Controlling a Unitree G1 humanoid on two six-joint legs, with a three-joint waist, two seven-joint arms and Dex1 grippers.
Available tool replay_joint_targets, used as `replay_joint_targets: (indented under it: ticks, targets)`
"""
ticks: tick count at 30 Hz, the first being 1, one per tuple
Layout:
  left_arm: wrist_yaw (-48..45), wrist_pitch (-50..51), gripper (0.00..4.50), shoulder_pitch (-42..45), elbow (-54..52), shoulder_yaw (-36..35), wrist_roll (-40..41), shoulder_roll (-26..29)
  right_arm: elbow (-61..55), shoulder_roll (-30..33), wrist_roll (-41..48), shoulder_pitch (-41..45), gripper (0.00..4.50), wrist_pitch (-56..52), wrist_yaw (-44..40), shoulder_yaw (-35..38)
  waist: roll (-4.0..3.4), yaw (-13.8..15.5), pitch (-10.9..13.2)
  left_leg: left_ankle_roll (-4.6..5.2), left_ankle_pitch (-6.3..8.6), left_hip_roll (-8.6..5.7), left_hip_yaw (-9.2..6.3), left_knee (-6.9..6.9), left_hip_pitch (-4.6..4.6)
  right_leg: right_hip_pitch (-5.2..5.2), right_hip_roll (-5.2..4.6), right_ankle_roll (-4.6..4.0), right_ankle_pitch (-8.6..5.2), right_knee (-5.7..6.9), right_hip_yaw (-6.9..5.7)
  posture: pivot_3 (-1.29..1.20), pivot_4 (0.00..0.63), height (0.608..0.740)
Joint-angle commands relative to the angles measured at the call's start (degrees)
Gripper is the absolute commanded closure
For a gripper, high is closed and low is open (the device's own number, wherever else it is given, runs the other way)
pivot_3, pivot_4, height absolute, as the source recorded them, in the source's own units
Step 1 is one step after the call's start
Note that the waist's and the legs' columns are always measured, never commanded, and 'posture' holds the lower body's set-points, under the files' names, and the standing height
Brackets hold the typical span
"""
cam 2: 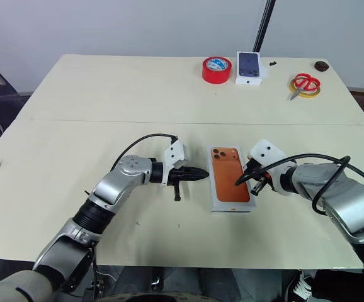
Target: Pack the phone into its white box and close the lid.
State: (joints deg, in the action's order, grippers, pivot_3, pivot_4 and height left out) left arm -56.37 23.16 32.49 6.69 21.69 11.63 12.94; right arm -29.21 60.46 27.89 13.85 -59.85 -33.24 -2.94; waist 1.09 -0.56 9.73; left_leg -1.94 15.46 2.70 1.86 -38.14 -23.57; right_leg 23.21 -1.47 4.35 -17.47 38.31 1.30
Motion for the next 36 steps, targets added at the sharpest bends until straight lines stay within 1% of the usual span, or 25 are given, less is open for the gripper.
replay_joint_targets:
  ticks: [1, 17, 24, 27, 31, 34, 36]
  targets:
    - [-0.8, -1.2, 4.5, 1.1, -1.4, 0.7, -0.1, -0.6, -2.7, 0.3, -0.4, -0.6, 4.47, -0.1, -0.8, 2.4, 0.0, 0.0, 0.0, 0.0, 0.0, 0.0, 0.0, 0.0, 0.0, 0.0, 0.0, 0.0, 0.0, 0.0, 0.0, 0.0, 0.15, 0.732]
    - [-3.0, -0.3, 4.5, 0.5, -2.7, 1.7, -0.5, 0.6, -7.6, 0.3, 0.8, -3.1, 4.47, -3.0, -2.8, 5.2, 0.0, 0.0, 0.0, 0.0, 0.0, 0.0, -0.02, 0.0, 0.0, -0.01, 0.01, 0.0, 0.0, 0.01, -0.01, 0.0, 0.15, 0.732]
    - [-2.8, -0.9, 4.5, 0.5, -1.6, 2.3, -1.6, 1.0, -8.1, 0.9, -0.8, -4.8, 4.47, -2.5, -2.9, 4.7, 0.0, 0.0, 0.0, 0.0, 0.0, -0.01, -0.02, -0.01, 0.02, -0.03, 0.01, 0.0, 0.0, 0.01, -0.01, 0.0, 0.15, 0.732]
    - [-2.1, -1.0, 4.5, 0.5, -1.2, 1.4, -1.4, 0.9, -7.7, 2.0, -1.5, -5.3, 4.47, -1.3, -4.0, 5.7, 0.0, 0.0, 0.0, 0.0, 0.0, -0.01, -0.02, -0.01, 0.02, -0.03, 0.01, 0.0, 0.0, 0.01, -0.01, 0.0, 0.15, 0.732]
    - [-0.7, 0.3, 4.5, 2.0, -0.8, -2.6, 1.3, 0.0, -6.5, 3.8, 0.2, -6.0, 4.47, 0.9, -7.9, 10.8, 0.0, 0.1, 0.0, 0.0, 0.0, -0.01, -0.02, -0.02, 0.02, -0.03, 0.01, 0.0, 0.0, 0.01, -0.01, 0.0, 0.15, 0.732]
    - [0.8, 1.8, 4.5, 3.7, -0.3, -5.7, 3.6, -1.7, -7.4, 5.1, 2.2, -8.0, 4.47, 2.5, -12.5, 15.3, 0.0, 0.2, 0.0, 0.0, 0.0, -0.02, -0.03, -0.03, 0.02, -0.04, 0.01, 0.0, 0.0, 0.01, -0.03, 0.0, 0.15, 0.732]
    - [1.7, 2.1, 4.5, 4.9, 0.5, -6.4, 3.9, -2.8, -8.2, 5.6, 2.9, -9.9, 4.47, 3.8, -14.9, 17.2, 0.0, 0.2, 0.0, 0.0, 0.0, -0.03, -0.04, -0.04, 0.03, -0.08, 0.01, 0.01, 0.0, 0.01, -0.03, 0.0, 0.15, 0.732]
